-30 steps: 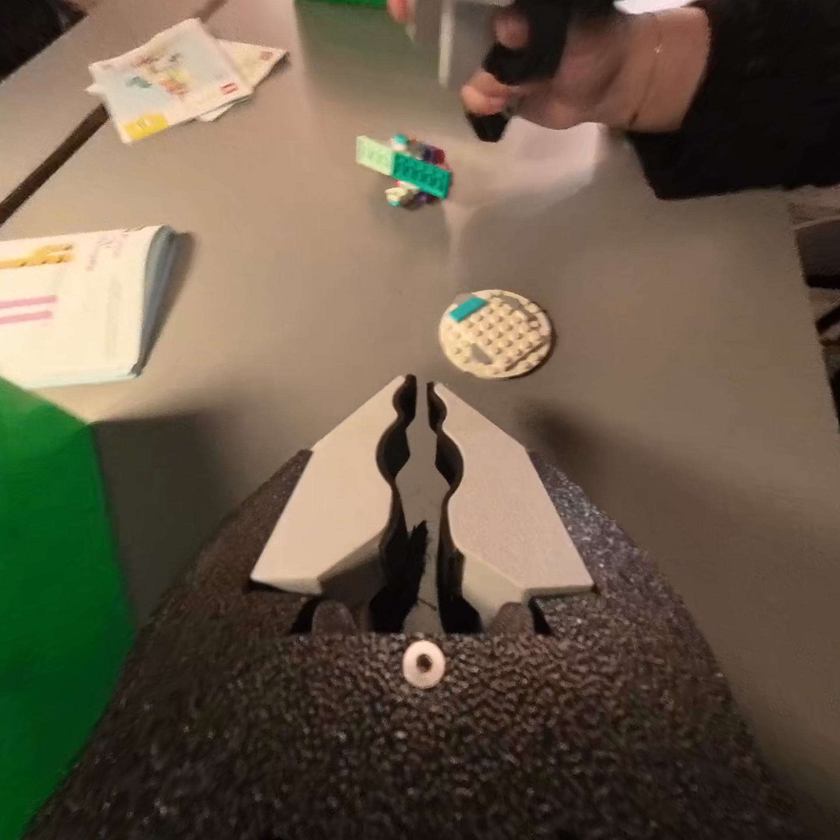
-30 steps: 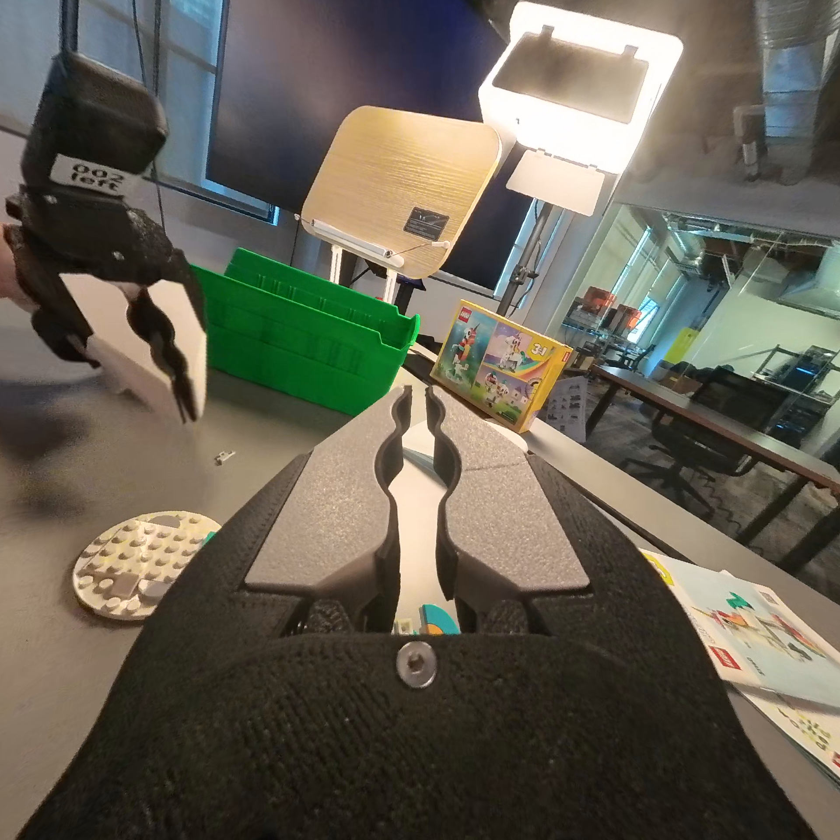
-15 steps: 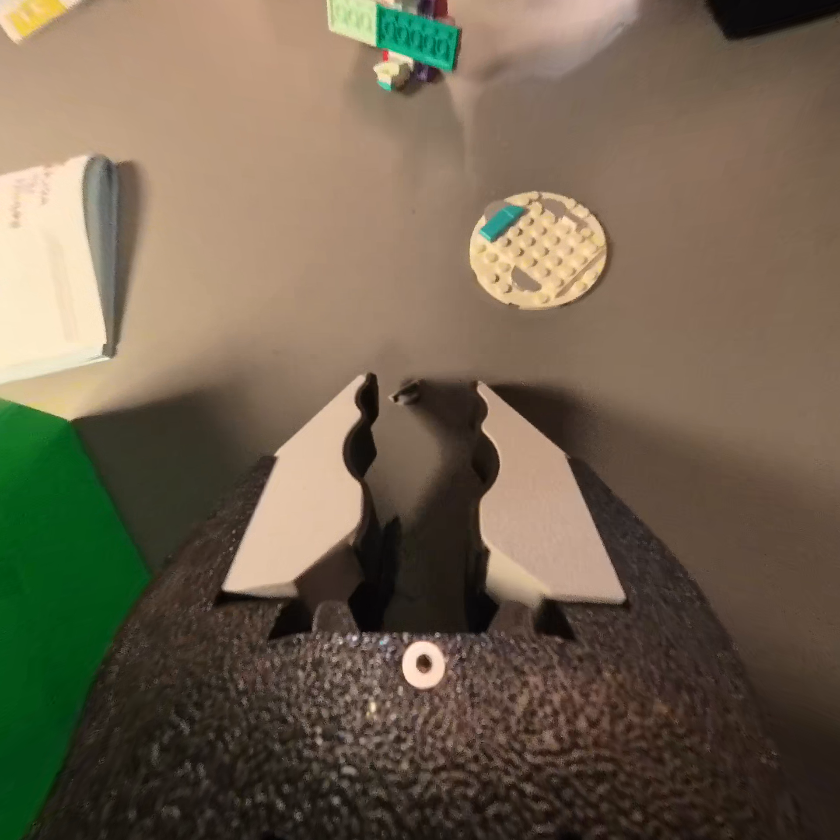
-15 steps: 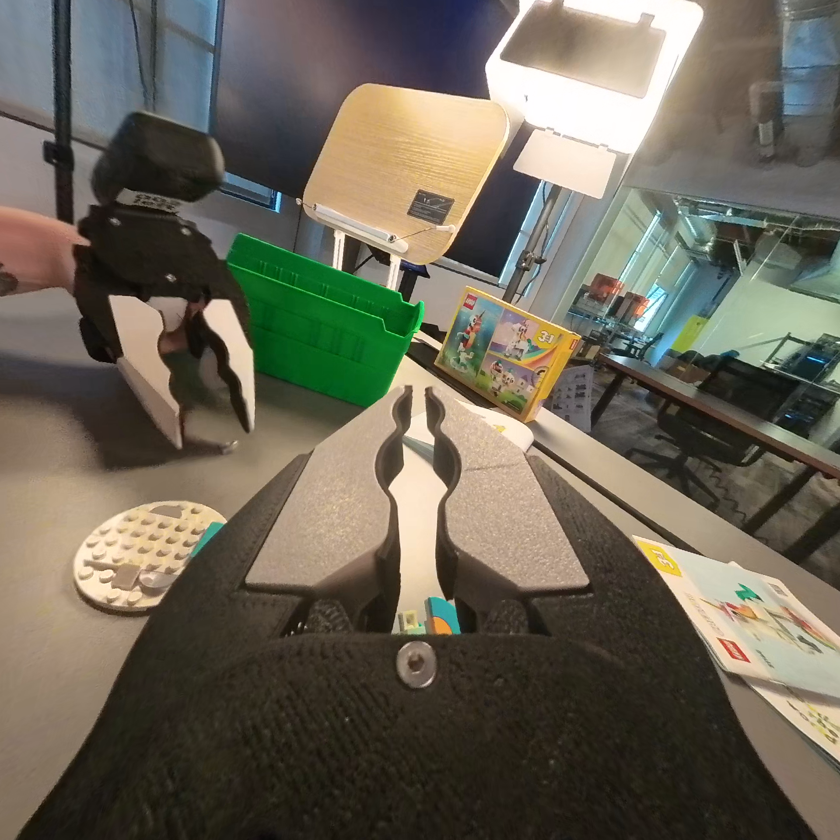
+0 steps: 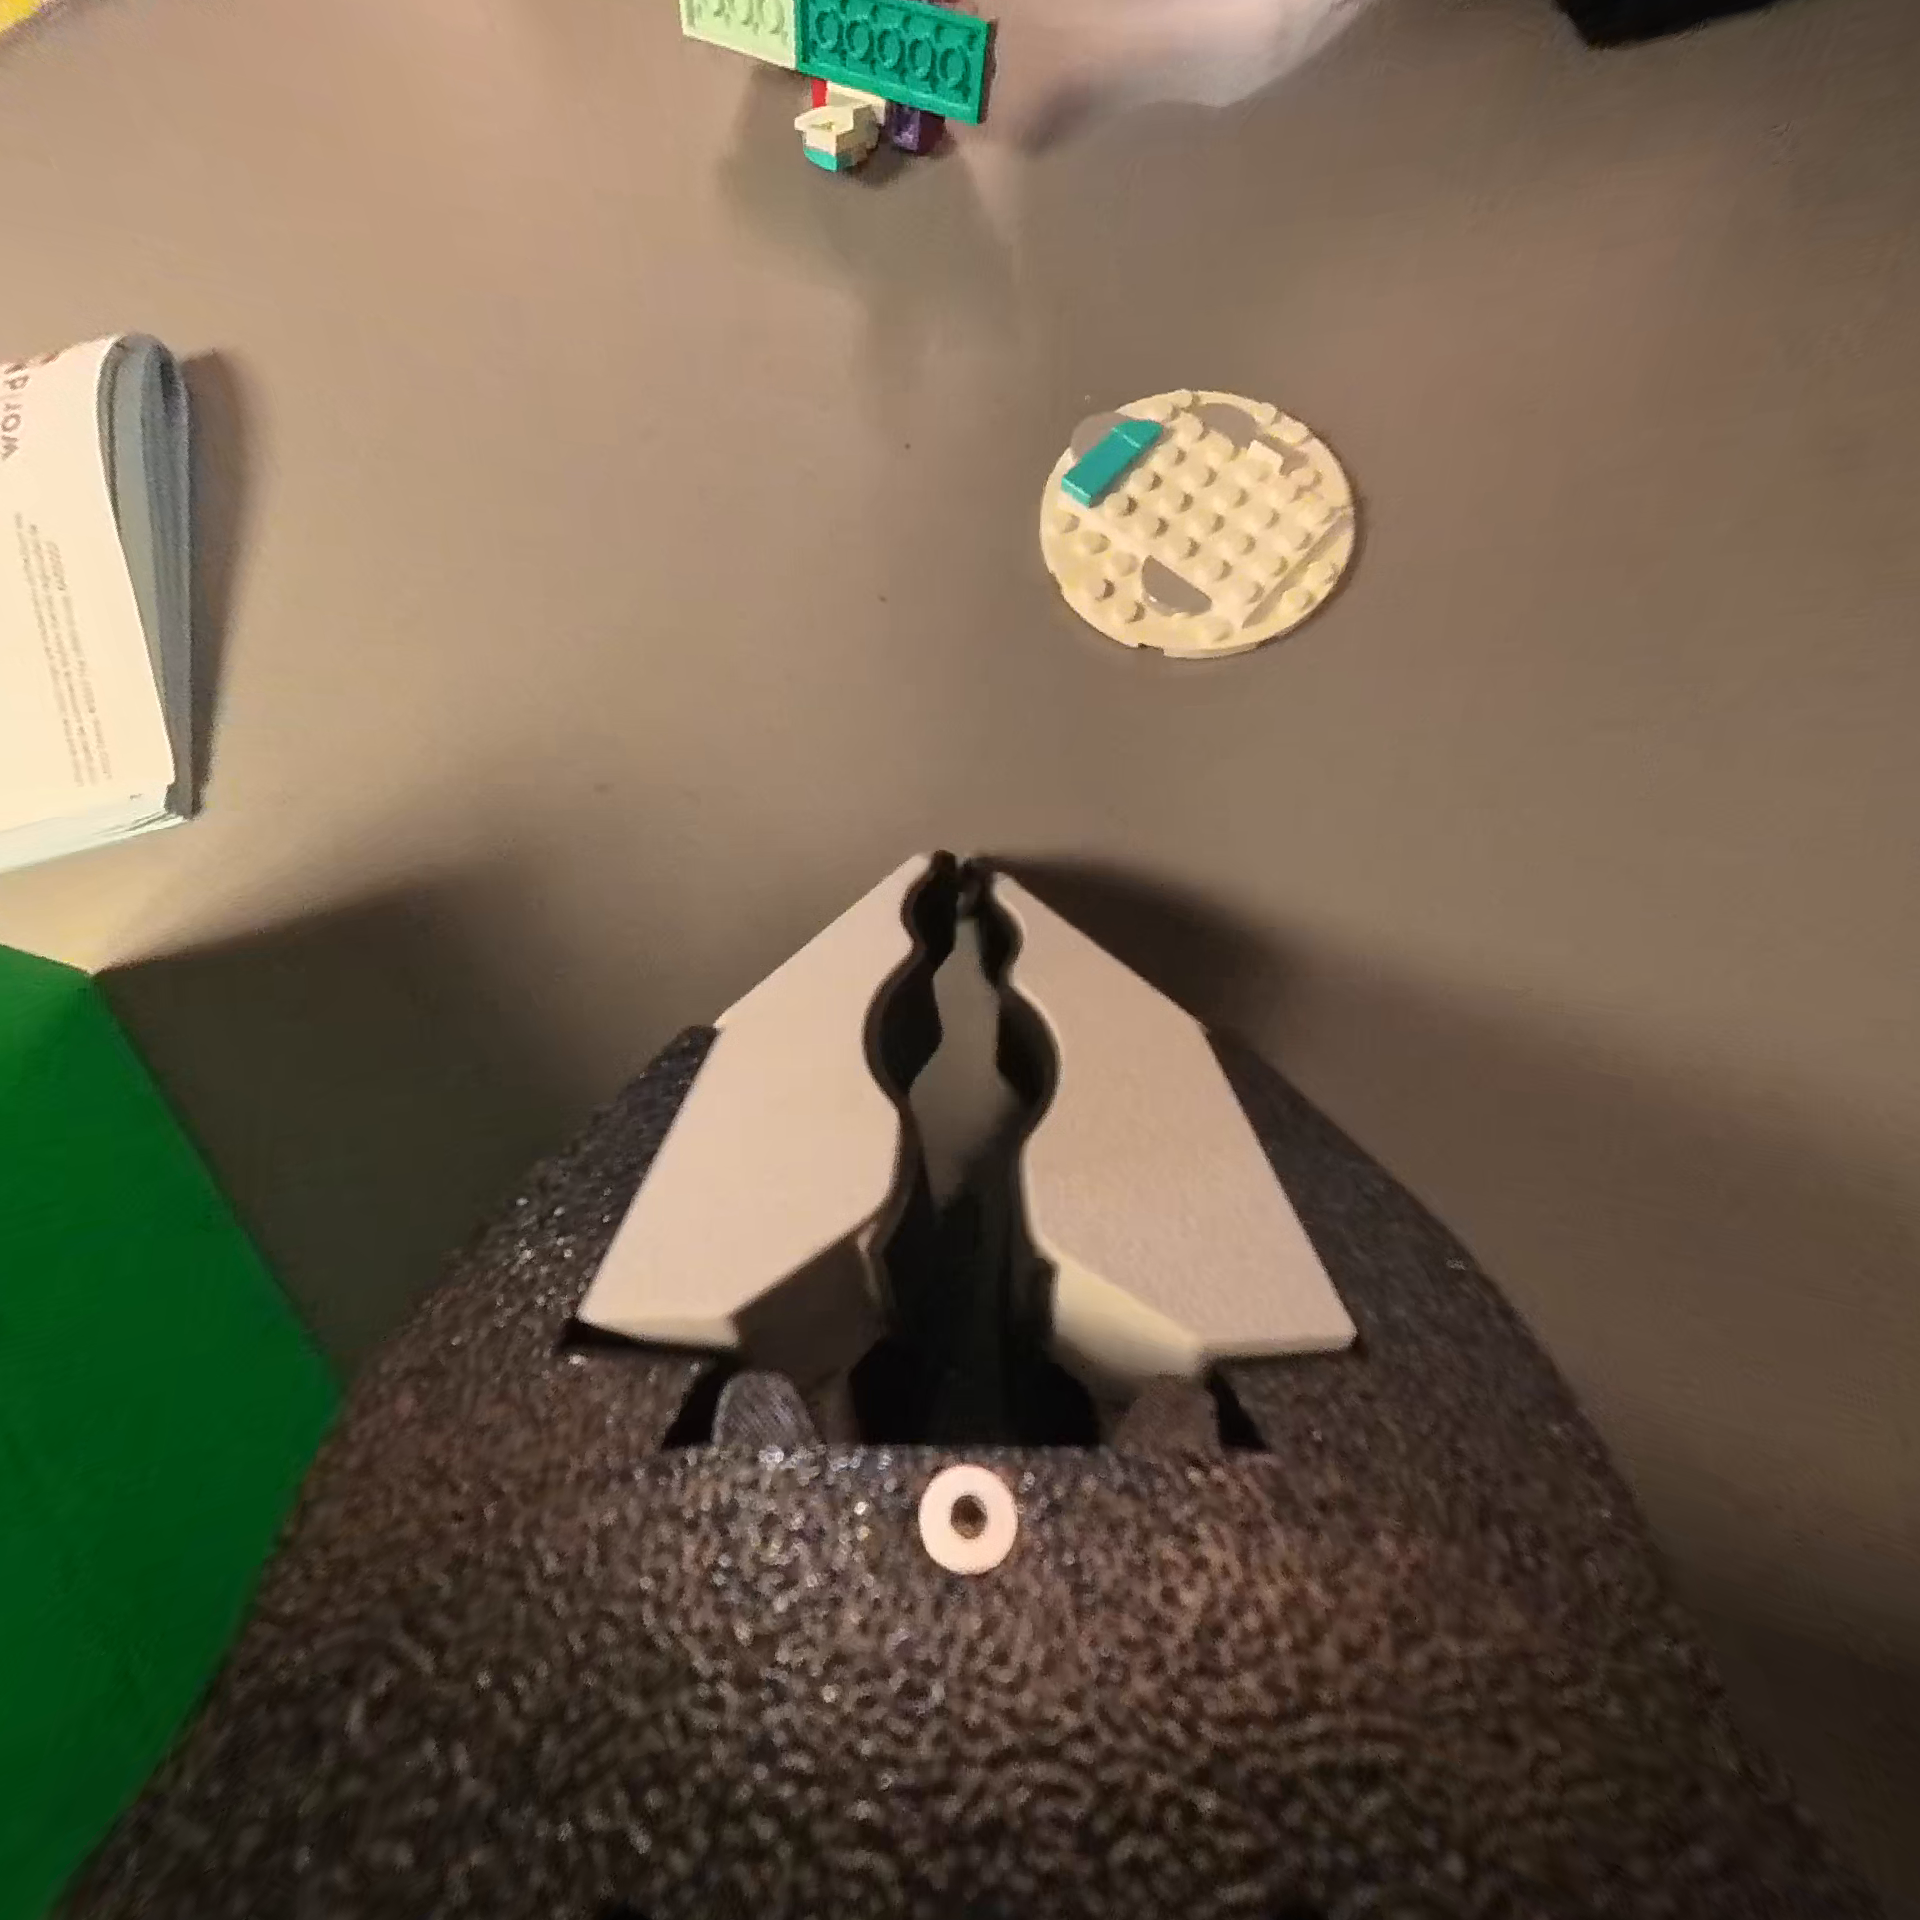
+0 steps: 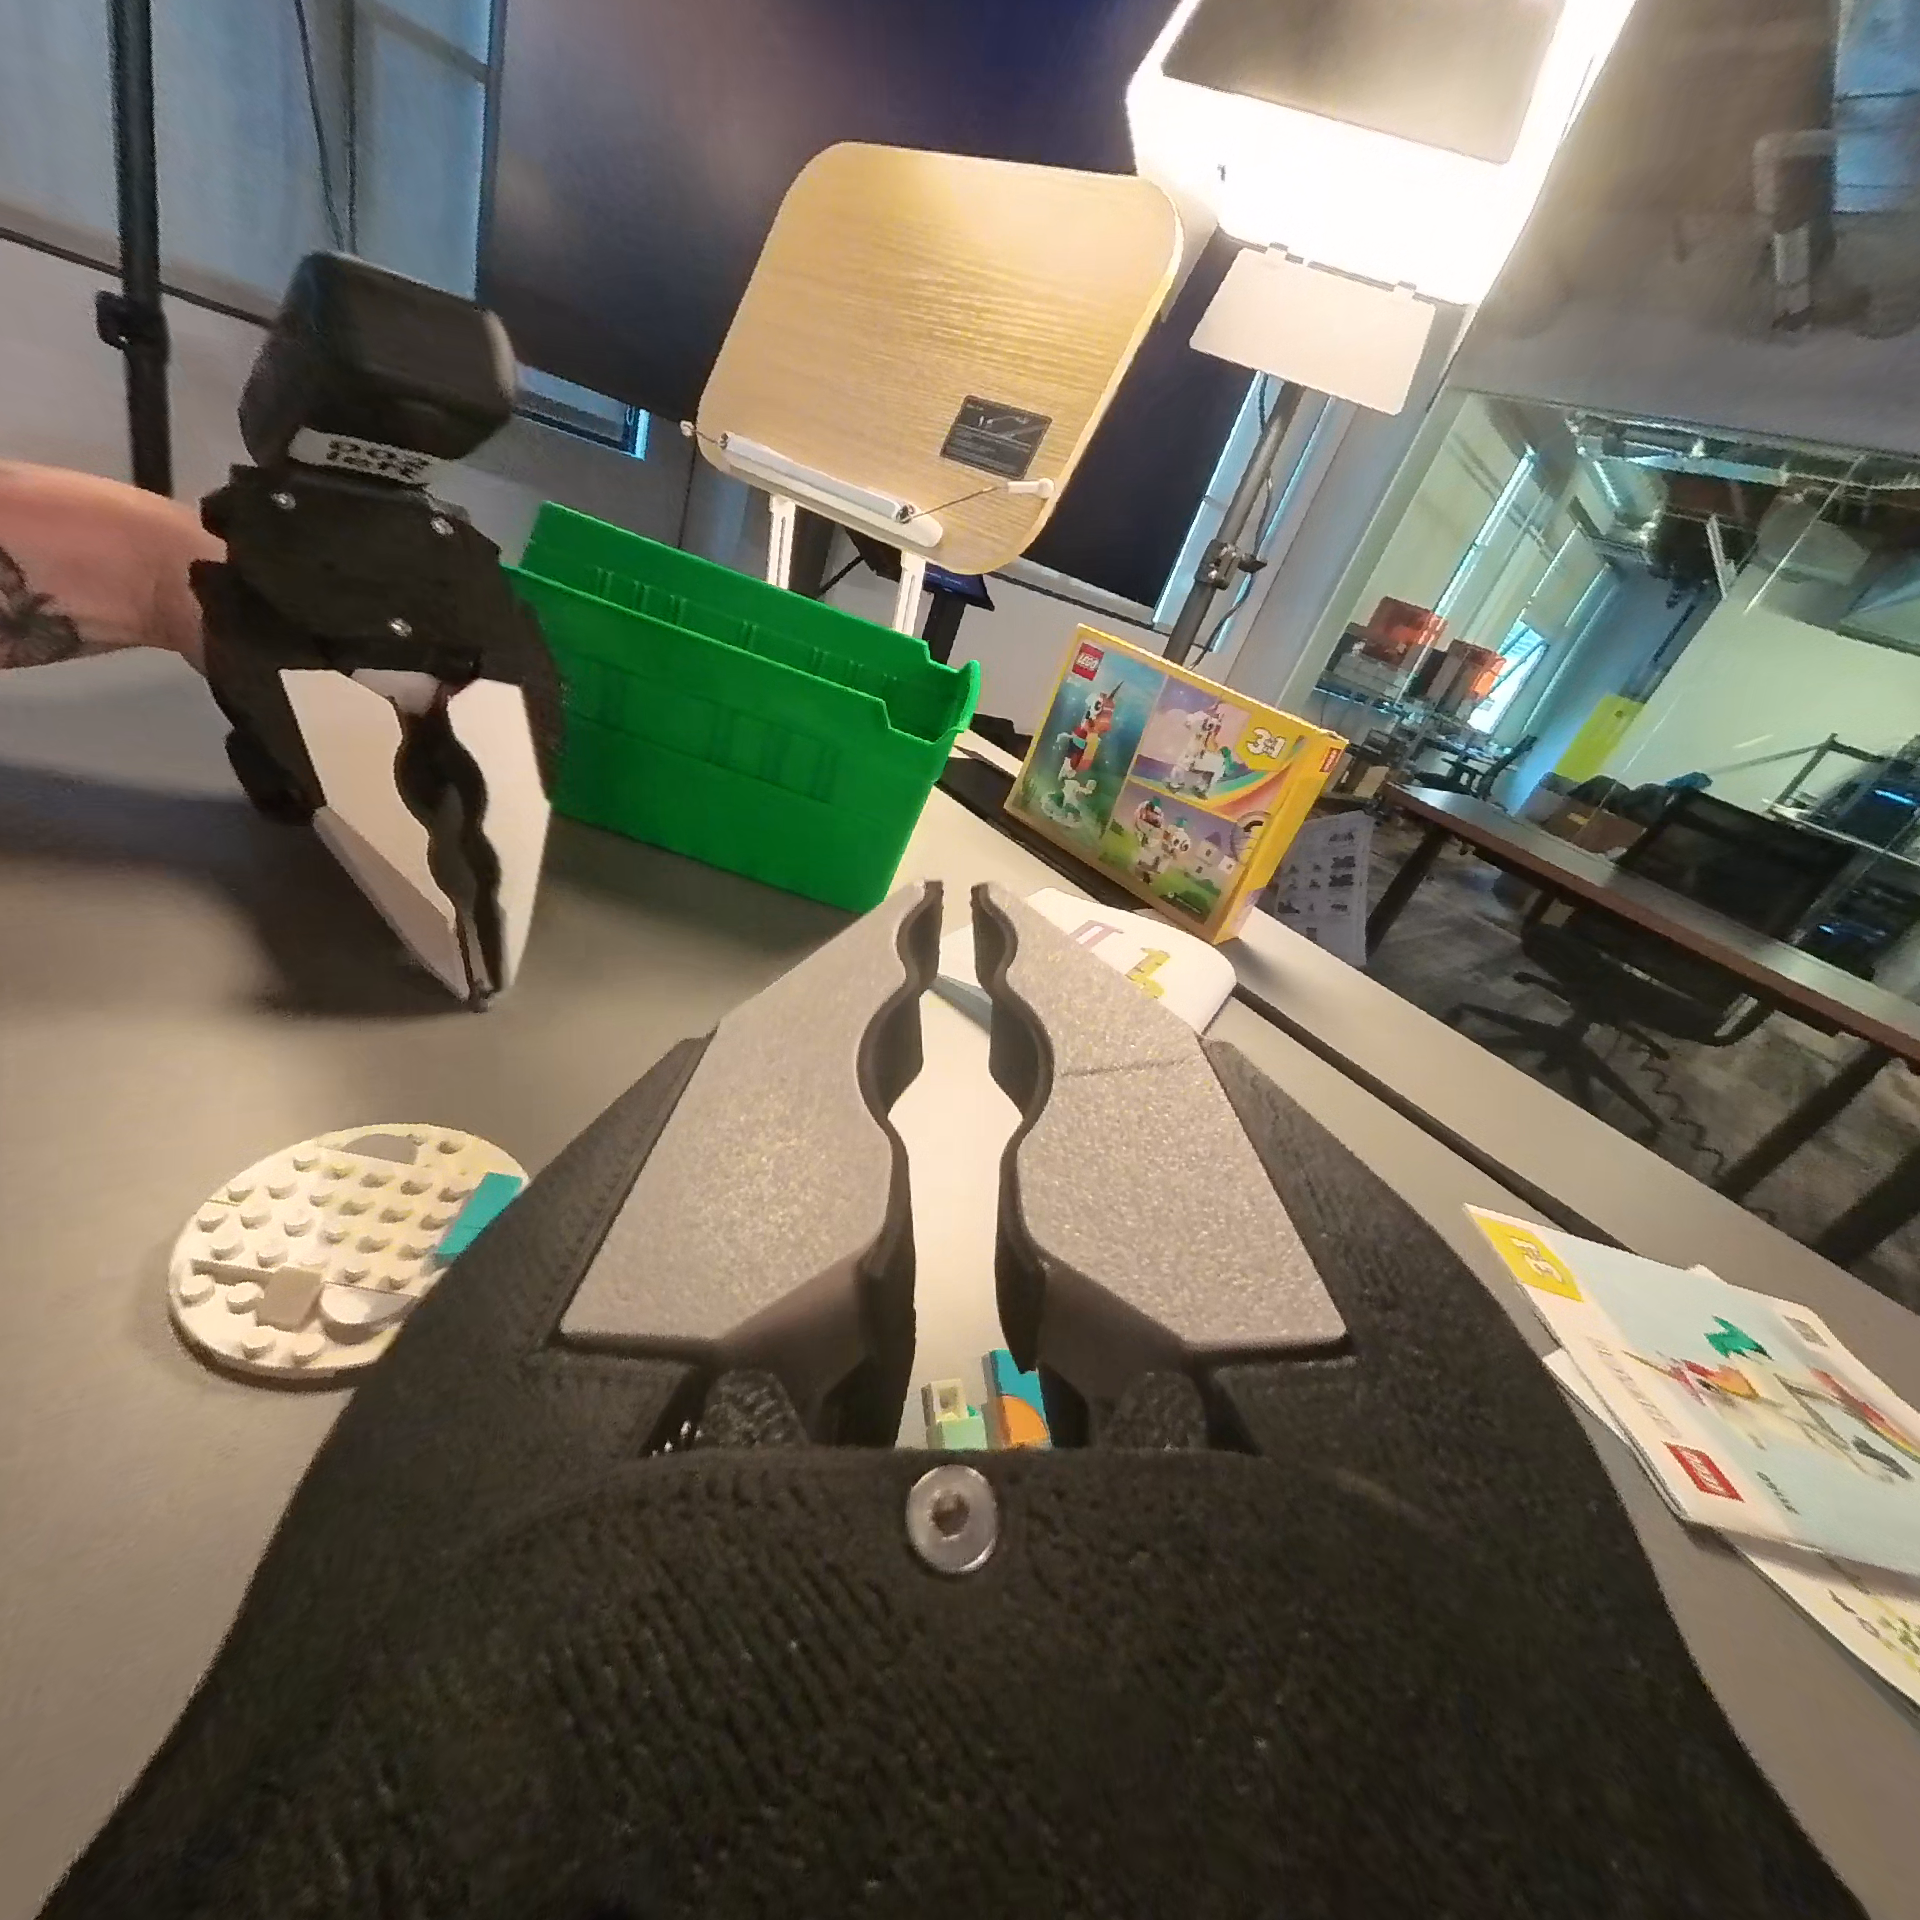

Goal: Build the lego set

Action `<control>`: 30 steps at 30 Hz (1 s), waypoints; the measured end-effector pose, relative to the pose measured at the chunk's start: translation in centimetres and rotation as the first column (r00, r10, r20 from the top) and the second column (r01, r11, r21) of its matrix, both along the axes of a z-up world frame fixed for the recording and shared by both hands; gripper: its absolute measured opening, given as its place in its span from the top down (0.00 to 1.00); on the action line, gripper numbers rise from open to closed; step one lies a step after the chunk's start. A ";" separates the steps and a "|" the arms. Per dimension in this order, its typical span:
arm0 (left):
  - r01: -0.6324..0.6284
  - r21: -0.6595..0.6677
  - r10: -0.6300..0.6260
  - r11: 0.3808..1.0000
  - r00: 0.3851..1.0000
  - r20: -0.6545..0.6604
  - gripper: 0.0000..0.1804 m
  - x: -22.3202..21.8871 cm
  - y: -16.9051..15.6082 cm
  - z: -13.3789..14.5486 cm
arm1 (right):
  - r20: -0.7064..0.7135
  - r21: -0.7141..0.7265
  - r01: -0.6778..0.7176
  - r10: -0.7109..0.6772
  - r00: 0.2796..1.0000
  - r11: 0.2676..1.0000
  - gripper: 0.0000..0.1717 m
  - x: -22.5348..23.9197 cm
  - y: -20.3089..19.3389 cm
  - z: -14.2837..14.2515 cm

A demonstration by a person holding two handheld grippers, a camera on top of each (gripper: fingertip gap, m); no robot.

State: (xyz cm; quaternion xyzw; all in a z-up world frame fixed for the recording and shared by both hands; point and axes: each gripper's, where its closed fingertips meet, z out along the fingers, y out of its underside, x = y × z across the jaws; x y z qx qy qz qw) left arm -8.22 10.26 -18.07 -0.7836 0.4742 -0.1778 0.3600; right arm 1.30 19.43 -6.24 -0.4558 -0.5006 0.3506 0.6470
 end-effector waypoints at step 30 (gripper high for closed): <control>-0.711 -0.176 0.731 0.681 0.676 0.097 0.83 -2.8 8.0 0.8 | 0.002 0.011 -0.022 0.022 1.000 1.000 0.99 -0.6 -1.0 -0.2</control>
